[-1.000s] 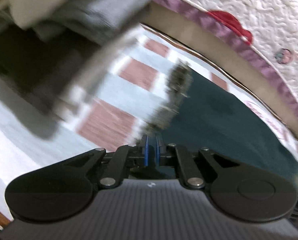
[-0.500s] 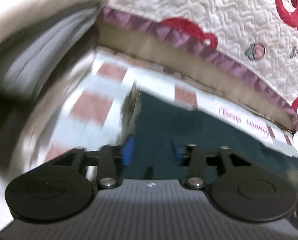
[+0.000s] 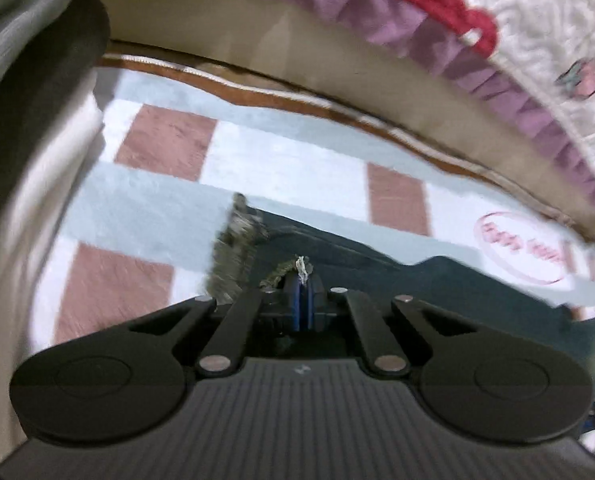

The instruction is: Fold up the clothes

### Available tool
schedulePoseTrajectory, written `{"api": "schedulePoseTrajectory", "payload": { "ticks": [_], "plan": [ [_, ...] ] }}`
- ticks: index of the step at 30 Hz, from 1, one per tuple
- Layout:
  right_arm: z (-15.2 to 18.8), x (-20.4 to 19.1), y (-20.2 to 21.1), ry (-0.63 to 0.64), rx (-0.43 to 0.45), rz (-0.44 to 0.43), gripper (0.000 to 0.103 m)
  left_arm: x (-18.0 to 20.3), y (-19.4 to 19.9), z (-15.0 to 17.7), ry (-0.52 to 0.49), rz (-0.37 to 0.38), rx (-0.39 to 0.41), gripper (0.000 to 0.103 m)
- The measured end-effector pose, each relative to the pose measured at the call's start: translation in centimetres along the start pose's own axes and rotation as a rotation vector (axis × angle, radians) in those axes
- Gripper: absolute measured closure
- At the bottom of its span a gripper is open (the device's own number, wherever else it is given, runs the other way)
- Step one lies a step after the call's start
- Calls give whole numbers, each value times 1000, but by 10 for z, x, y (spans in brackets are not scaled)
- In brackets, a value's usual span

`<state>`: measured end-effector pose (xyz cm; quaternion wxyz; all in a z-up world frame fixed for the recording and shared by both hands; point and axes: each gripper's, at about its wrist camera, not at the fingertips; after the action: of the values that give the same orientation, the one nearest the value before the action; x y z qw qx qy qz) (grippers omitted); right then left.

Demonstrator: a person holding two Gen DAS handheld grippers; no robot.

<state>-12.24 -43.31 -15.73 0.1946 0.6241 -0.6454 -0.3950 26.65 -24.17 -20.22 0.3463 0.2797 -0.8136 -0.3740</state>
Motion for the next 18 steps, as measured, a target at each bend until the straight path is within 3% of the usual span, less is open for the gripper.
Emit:
{"api": "schedulePoseTrajectory", "payload": {
  "ticks": [3, 6, 10, 14, 18],
  "plan": [
    [2, 2, -6, 40, -15, 36, 55, -1, 24, 22, 31, 97, 50, 100],
    [6, 3, -13, 24, -22, 52, 53, -4, 29, 54, 73, 166, -5, 100],
    [15, -10, -22, 48, -4, 96, 44, 9, 44, 104, -17, 121, -11, 101],
    [18, -16, -22, 63, 4, 113, 44, 25, 56, 147, -114, 88, 21, 100],
    [16, -13, -22, 36, 6, 98, 42, 33, 55, 144, -110, 108, -6, 97]
  ]
}}
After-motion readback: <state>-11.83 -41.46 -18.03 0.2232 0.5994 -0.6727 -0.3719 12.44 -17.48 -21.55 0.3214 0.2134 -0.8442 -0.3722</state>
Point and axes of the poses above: each gripper's, at about its wrist camera, not at the fingertips, and y roughly against the way its jaws point, x to its right, z to its underside, and after that the axes turned 2 degrees about -z, right-handed
